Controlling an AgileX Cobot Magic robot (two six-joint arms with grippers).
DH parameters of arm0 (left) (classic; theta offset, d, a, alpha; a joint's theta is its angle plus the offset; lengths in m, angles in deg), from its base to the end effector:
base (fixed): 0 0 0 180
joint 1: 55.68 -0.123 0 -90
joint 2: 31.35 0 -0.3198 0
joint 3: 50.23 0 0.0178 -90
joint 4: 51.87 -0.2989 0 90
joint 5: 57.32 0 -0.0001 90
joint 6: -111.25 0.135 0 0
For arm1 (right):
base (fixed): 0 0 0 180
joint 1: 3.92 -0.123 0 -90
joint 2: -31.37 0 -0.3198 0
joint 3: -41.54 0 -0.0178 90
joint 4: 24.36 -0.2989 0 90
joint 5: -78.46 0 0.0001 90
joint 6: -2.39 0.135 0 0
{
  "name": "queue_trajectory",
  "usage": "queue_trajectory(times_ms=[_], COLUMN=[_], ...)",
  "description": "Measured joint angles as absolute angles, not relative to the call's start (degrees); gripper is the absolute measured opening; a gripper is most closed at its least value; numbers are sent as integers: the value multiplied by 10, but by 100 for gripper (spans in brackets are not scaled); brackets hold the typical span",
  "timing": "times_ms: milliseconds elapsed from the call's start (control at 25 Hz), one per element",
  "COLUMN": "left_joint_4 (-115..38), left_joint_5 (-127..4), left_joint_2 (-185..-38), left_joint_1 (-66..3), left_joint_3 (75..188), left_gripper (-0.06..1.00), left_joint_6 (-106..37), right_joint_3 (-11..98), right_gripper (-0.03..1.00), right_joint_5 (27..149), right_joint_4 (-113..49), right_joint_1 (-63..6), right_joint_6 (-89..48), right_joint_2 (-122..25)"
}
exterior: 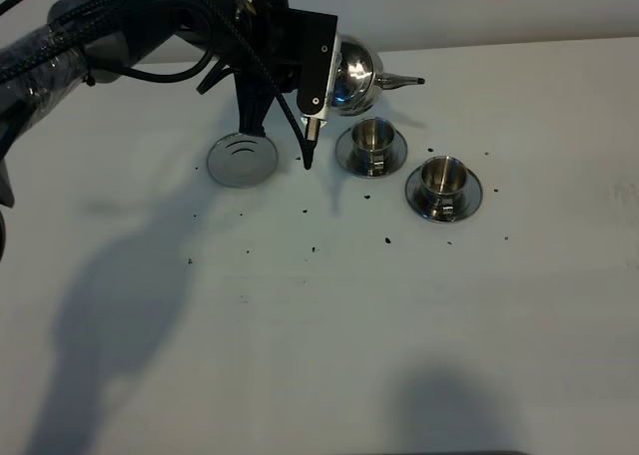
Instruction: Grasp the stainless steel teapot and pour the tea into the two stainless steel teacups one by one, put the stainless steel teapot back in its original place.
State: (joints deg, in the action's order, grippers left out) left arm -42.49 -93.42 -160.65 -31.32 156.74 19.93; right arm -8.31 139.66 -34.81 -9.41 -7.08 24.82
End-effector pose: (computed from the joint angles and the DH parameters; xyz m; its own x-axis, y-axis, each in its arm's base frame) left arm 0.5304 -0.2544 0.2240 0.3582 0.9172 -0.1742 0.7422 -0.1666 0.6491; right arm 0.0377 0.0252 0.2787 -0.4356 -0.1178 -0.8924 -0.2693 0.9630 0.0043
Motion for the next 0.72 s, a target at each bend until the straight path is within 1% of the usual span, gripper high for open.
queue_trajectory(times_ms=[320,720], left_joint_4=[-427,-496], left_joint_5=[-904,-827], left_joint_2=[-1612,-1640], left_joint_1=[-287,-273], left_joint_3=[1567,1567], left_gripper=[22,22], left_joint_6=[242,244], right_joint_3=[-83,-83], right_gripper=[50,50], right_joint_5=[1397,1397], right_joint_4=[-348,-349], right_joint_1=[-94,-94], right_joint_6=[-71,-71], right_joint_2=[248,248])
